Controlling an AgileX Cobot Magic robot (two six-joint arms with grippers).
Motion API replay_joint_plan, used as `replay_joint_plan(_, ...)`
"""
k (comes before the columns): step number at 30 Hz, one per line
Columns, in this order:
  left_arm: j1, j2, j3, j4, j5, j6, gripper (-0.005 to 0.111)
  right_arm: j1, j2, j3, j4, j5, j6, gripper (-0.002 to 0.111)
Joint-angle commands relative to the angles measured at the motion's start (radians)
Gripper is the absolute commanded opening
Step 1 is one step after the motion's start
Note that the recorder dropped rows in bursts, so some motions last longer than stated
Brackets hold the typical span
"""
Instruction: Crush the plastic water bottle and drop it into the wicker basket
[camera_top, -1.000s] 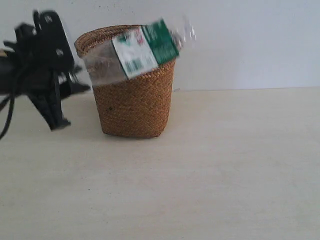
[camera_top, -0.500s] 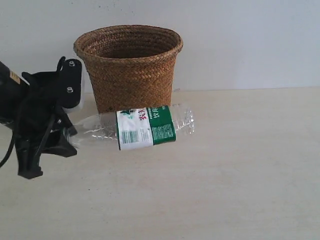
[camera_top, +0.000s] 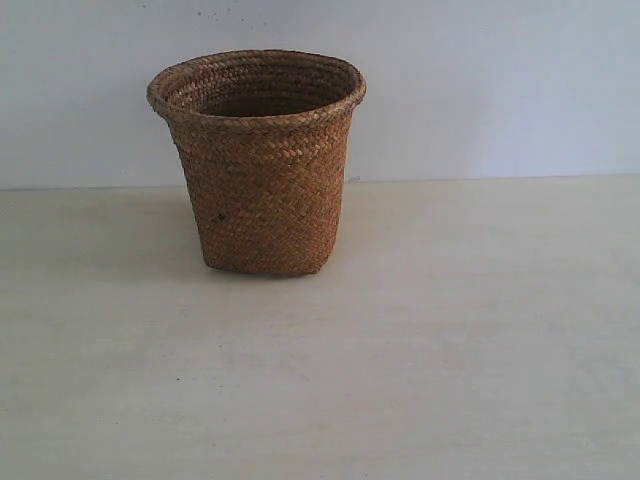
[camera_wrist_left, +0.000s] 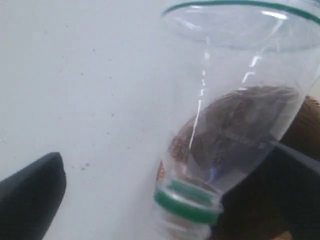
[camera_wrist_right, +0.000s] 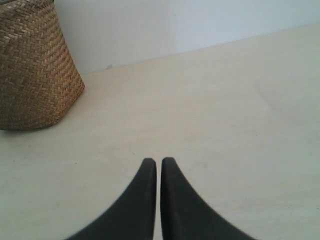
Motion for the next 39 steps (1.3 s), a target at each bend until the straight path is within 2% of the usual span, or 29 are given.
replay_joint_plan(1, 0.002, 0.049, -0.021, 0.140, 0.168, -0.221, 0.109, -0.003, -0.006, 0.004, -0.008, -0.003, -0.002, 0.000)
replay_joint_plan(4, 0.002, 0.046, -0.021, 0.156, 0.330, -0.221, 0.109, -0.003, -0.006, 0.004, -0.008, -0.003, -0.002, 0.000)
replay_joint_plan(7, 0.002, 0.041, -0.021, 0.294, 0.432, -0.272, 0.109, -0.003, -0.006, 0.004, -0.008, -0.003, -0.002, 0.000)
replay_joint_plan(9, 0.002, 0.039, -0.021, 0.334, 0.505, -0.285, 0.109, -0.003, -0.006, 0.004, -0.008, -0.003, -0.002, 0.000)
replay_joint_plan(18, 0.002, 0.035, -0.021, 0.342, 0.806, -0.280, 0.109, -0.003, -0.006, 0.004, -0.008, -0.003, -0.002, 0.000)
replay_joint_plan(20, 0.002, 0.035, -0.021, 0.309, 0.881, -0.271, 0.109, -0.003, -0.006, 0.004, -0.008, -0.003, -0.002, 0.000)
replay_joint_plan(24, 0.002, 0.035, -0.012, 0.163, 0.881, -0.268, 0.109, -0.003, -0.006, 0.004, -0.008, -0.003, -0.002, 0.000)
replay_joint_plan(29, 0.002, 0.035, 0.037, -0.119, 0.881, -0.243, 0.107, -0.003, -0.006, 0.004, -0.008, -0.003, -0.002, 0.000)
replay_joint_plan(31, 0.002, 0.035, 0.066, -0.176, 0.881, -0.216, 0.098, -0.003, -0.006, 0.004, -0.008, -0.003, -0.002, 0.000)
replay_joint_plan(32, 0.002, 0.035, 0.077, -0.188, 0.881, -0.216, 0.088, -0.003, -0.006, 0.004, -0.008, -0.003, -0.002, 0.000)
replay_joint_plan(33, 0.002, 0.035, 0.090, -0.195, 0.881, -0.218, 0.075, -0.003, -0.006, 0.004, -0.008, -0.003, -0.002, 0.000)
replay_joint_plan(35, 0.002, 0.035, 0.111, -0.195, 0.881, -0.260, 0.039, -0.003, -0.006, 0.004, -0.008, -0.003, -0.002, 0.000)
replay_joint_plan(36, 0.002, 0.035, 0.119, -0.204, 0.881, -0.285, 0.016, -0.003, -0.006, 0.004, -0.008, -0.003, -0.002, 0.000)
replay_joint_plan(37, 0.002, 0.033, 0.128, -0.219, 0.881, -0.306, 0.006, -0.003, -0.006, 0.004, -0.008, -0.003, -0.002, 0.000)
replay_joint_plan(39, 0.002, 0.019, 0.166, -0.275, 0.881, -0.338, 0.007, -0.003, -0.006, 0.004, -0.008, -0.003, -0.002, 0.000)
